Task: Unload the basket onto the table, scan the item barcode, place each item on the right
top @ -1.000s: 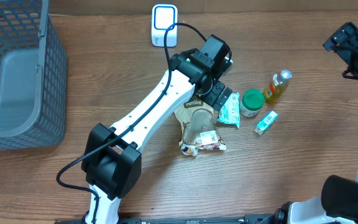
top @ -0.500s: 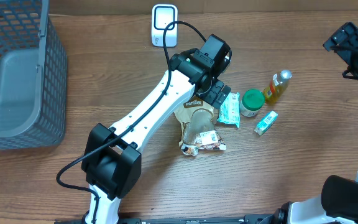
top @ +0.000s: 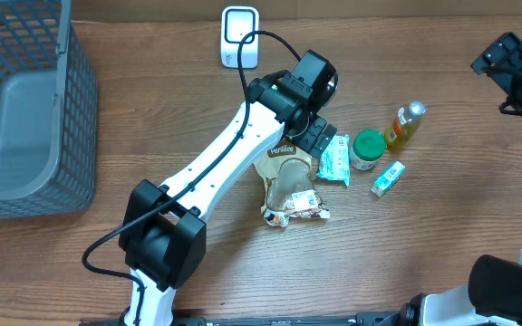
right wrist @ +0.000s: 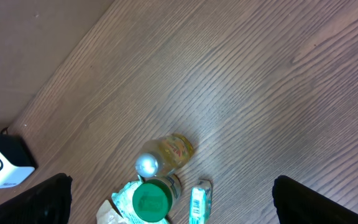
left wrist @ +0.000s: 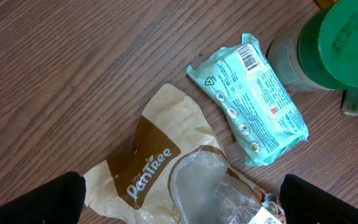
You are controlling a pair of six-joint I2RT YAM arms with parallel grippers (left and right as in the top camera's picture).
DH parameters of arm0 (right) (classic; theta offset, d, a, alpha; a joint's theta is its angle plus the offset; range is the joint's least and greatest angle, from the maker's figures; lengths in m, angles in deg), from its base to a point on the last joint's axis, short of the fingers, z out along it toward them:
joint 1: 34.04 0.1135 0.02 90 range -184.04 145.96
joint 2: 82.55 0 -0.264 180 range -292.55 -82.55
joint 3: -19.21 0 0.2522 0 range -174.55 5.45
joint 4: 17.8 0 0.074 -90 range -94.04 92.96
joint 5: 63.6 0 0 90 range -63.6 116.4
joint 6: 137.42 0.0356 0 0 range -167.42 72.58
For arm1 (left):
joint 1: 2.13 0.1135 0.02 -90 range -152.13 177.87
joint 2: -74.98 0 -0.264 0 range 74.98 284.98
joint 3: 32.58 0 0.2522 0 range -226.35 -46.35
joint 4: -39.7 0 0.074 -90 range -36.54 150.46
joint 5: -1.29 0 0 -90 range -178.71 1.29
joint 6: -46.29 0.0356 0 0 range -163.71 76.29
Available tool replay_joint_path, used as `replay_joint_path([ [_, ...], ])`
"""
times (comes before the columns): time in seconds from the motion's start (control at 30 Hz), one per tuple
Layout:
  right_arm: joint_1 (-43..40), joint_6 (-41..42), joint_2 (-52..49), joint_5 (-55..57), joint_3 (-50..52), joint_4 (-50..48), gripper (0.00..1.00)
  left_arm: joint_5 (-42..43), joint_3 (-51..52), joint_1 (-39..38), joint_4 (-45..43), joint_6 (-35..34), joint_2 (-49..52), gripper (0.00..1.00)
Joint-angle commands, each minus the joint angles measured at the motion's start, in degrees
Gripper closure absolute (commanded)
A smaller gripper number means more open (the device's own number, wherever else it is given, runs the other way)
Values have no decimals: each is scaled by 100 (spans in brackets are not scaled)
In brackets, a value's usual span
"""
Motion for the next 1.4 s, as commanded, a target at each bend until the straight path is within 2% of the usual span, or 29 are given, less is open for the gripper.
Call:
replay_joint_path([
  [0.0, -9, -22, 0, -9, 4, -13, 0, -59, -37, 28, -22, -120, 42, 0],
  [0.33, 22, -22, 133, -7, 4, -13, 0, -59, -37, 28, -22, -120, 42, 0],
  [1.37, 116, -22, 3086, -9, 4, 0, 0, -59, -37, 28, -22, -120, 42, 0],
])
